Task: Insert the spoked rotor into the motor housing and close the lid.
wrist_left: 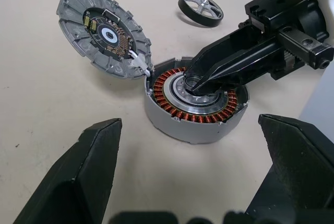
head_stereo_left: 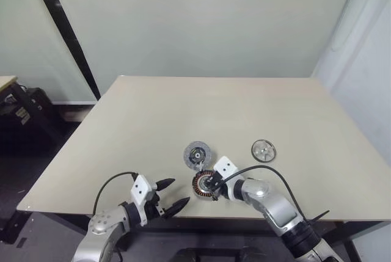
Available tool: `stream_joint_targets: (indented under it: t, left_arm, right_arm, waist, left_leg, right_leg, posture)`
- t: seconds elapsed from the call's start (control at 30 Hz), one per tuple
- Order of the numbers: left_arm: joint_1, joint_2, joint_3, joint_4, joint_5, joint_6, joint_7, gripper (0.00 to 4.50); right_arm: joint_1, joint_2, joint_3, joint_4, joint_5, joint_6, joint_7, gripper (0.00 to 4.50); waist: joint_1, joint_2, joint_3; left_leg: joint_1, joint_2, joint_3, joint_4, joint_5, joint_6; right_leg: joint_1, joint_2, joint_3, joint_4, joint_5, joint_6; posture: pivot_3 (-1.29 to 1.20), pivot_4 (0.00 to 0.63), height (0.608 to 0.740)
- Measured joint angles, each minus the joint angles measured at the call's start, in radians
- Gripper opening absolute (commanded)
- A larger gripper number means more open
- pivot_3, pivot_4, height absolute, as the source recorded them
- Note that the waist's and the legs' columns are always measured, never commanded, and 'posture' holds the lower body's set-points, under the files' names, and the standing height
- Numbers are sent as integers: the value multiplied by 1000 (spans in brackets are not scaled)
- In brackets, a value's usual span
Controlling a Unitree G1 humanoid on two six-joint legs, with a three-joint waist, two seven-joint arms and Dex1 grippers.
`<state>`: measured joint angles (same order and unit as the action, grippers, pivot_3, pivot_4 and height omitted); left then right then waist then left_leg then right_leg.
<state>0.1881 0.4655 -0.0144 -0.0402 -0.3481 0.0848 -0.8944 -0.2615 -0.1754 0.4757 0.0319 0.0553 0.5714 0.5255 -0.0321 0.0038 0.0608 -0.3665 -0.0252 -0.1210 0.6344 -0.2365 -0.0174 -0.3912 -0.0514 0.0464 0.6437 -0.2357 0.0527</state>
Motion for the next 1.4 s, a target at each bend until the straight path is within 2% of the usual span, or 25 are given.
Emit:
stream_joint_targets:
  t: [1.4]
  left_arm:
    - [-3,-4,-9,0,2,0,1,4500]
  right_arm:
    - [1,5,-1,0,-18,2,20,754]
  waist:
    - [-1,0,0]
  left_leg:
    - [1,0,0,0,0,0]
  right_leg:
    - [0,0,0,1,0,0]
  posture:
    - [0,0,740]
